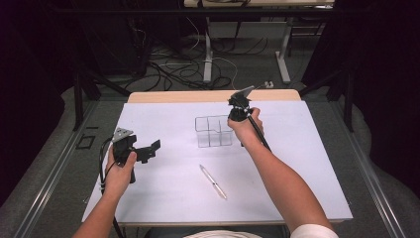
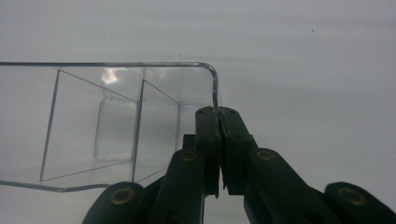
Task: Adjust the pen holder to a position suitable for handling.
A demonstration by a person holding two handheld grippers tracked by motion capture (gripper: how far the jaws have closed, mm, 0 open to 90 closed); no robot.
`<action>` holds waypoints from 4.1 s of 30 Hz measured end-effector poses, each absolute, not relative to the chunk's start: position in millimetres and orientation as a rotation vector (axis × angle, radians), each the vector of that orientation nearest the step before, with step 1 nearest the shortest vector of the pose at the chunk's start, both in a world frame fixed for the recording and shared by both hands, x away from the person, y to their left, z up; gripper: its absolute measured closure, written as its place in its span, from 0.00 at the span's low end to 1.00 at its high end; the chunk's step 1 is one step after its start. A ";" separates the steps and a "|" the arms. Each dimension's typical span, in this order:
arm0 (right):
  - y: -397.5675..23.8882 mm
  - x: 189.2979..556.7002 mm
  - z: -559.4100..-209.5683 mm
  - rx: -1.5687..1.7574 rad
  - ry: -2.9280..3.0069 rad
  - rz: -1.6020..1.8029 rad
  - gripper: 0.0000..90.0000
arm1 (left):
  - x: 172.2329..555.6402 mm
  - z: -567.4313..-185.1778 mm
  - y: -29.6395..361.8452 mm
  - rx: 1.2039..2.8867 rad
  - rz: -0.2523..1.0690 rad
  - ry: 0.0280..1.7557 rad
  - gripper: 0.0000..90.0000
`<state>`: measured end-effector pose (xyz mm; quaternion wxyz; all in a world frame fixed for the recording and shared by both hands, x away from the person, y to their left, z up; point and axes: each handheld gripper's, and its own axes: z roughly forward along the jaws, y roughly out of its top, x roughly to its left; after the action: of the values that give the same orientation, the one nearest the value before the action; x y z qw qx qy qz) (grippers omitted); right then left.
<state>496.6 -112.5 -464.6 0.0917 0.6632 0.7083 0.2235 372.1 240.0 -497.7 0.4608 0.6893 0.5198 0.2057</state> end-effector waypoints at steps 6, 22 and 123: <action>-115.7 491.0 -464.8 1.961 2.122 0.675 0.98 | 371.9 -497.5 239.8 1.697 0.508 1.279 0.00; -119.3 488.3 -464.1 2.007 2.122 0.682 0.97 | 372.5 -498.3 239.6 1.698 0.510 1.278 0.00; -104.0 405.1 -469.4 1.595 2.497 0.910 0.32 | 371.8 -501.4 233.7 1.753 0.485 1.258 0.00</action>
<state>405.1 -104.0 -469.4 0.0209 0.5145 0.8055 0.2934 371.8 233.7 -501.4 0.4484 0.7086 0.5084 0.1960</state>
